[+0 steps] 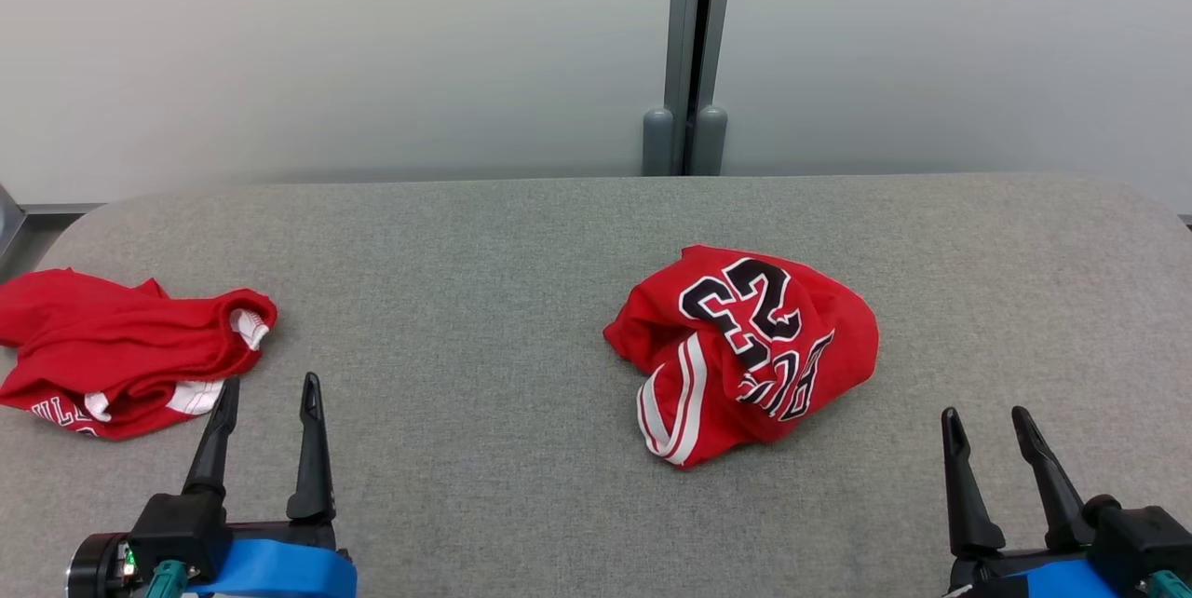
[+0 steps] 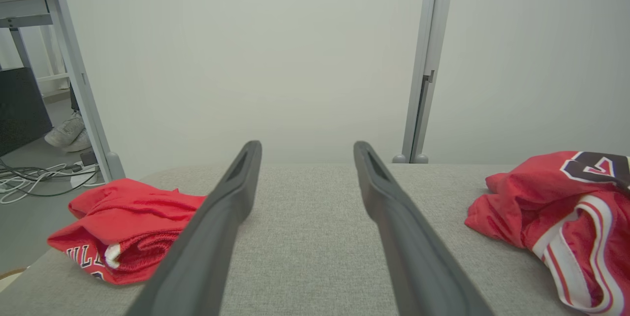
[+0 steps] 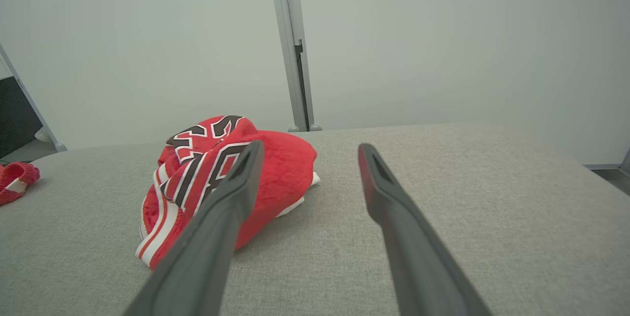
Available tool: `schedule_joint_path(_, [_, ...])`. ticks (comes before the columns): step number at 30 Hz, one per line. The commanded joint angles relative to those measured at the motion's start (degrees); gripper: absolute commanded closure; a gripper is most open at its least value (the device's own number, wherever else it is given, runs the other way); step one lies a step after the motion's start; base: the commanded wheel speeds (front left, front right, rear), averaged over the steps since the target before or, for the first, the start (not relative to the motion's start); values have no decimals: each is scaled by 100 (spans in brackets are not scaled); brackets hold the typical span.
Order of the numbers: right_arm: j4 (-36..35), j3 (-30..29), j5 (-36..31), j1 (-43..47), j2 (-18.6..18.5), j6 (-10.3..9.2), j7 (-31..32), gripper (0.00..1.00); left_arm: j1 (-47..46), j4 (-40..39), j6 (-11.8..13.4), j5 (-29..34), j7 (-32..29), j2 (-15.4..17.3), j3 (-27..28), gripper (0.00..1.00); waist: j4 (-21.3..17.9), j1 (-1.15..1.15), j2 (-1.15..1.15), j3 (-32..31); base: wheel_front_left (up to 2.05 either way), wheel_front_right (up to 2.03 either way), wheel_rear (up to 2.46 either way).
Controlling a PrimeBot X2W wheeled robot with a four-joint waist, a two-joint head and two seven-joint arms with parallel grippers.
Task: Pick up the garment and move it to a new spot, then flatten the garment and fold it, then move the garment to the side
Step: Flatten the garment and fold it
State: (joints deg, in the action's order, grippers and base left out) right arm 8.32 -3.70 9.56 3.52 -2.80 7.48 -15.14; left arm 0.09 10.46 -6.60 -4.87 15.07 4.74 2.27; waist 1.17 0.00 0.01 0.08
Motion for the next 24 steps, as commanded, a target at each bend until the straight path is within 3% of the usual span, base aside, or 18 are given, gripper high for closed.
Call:
schedule_joint_path(1, [16,5,-11,34,-17,3,-1,0,-61,0,-26,32,15,-10,8,0,-4,0,-1,2,0,0,0])
schedule_joint_path(11, [108,18,-39,-196,-16,3,-1,0,-88,16,-50,19,15,-47,-2,0,40,0,-1,1,0,0,0])
schedule_joint_path(24, [924,579,-461,-1919,-209,3,510,0,-303,17,-81,-24,15,-96,-172,0,327,0,-1,291,0,0,0])
